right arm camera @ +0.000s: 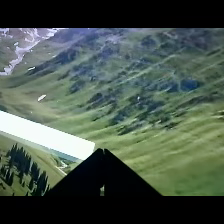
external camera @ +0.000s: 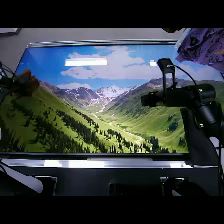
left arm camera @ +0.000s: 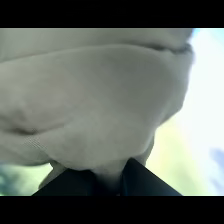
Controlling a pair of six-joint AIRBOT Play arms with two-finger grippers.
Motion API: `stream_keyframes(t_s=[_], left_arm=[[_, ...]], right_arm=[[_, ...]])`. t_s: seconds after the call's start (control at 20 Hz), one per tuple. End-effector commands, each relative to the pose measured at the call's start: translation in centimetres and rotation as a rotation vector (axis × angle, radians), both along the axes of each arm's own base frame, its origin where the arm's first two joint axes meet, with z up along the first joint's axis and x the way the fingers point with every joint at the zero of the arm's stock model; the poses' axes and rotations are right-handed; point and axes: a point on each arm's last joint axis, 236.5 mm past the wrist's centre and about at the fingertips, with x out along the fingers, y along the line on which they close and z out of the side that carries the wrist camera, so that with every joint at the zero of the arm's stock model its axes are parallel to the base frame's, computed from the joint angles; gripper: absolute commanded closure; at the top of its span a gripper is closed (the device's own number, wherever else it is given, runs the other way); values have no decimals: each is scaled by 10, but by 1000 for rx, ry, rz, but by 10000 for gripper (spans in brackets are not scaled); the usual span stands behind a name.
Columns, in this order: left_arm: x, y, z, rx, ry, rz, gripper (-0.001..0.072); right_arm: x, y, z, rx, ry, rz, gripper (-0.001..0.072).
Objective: Fold the clothes and pants, and hang the long-sleeved shirts on hangers.
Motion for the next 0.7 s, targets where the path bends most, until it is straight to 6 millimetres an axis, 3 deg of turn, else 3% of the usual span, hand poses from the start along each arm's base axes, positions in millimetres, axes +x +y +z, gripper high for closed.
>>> stream_keyframes(t_s=[0.0, 0.15, 0.3, 0.45, 0.65], left_arm=[[-26, -111, 66, -107, -9, -193, 695], [-75, -212, 94, -154, 24, -314, 695], [-138, -308, 99, -205, 65, -430, 695], [-203, -392, 73, -271, 126, -500, 694], [-280, -474, 1, -318, 217, -566, 692]], right_arm=[[0, 0, 0, 0, 0, 0, 685], [0, 0, 0, 0, 0, 0, 685], [0, 0, 0, 0, 0, 0, 685], [0, 0, 0, 0, 0, 1, 685], [0, 0, 0, 0, -1, 0, 685]])
